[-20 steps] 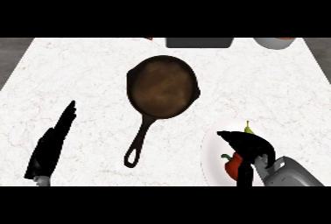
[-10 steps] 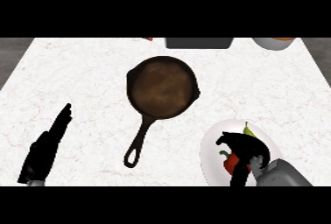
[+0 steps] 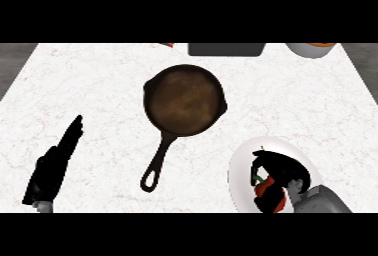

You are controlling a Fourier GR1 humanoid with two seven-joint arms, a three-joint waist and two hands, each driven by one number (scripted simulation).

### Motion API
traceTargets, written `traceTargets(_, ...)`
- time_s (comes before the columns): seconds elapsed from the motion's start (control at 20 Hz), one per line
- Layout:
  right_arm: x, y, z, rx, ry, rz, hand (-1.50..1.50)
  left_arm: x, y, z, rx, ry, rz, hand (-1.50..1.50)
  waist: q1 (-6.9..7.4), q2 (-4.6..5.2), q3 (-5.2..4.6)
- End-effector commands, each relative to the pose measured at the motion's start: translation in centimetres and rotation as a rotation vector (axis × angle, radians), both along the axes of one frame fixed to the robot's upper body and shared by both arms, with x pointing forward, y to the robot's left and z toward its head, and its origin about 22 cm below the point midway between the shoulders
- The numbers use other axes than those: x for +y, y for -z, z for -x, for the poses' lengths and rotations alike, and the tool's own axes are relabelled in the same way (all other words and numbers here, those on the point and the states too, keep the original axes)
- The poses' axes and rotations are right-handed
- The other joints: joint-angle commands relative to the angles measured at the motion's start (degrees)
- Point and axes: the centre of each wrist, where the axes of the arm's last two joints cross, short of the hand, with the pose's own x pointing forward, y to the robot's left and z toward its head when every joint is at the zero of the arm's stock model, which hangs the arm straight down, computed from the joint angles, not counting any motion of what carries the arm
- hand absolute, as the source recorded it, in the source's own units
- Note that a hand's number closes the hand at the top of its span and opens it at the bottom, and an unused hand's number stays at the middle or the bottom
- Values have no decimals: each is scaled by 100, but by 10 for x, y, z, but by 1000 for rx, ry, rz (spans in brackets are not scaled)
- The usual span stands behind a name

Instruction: Pick the bell pepper from the plate and place it in the pan

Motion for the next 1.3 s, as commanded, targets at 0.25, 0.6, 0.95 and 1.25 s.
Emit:
traceTargets(0.25,-46,-7,-24,-202,366,140,150,-11,-5,-5,-8,0,8,0,-13,61,66)
traceTargets(0.6,-43,-57,-31,-646,384,233,150,-8,5,7,1,-12,10,0,-18,37,61)
traceTargets(0.95,-19,-92,-32,-1124,201,191,150,0,4,5,-1,0,-4,0,45,59,63)
traceTargets(1.25,36,-136,-72,-1185,176,48,150,-6,-5,5,10,19,18,0,138,77,62)
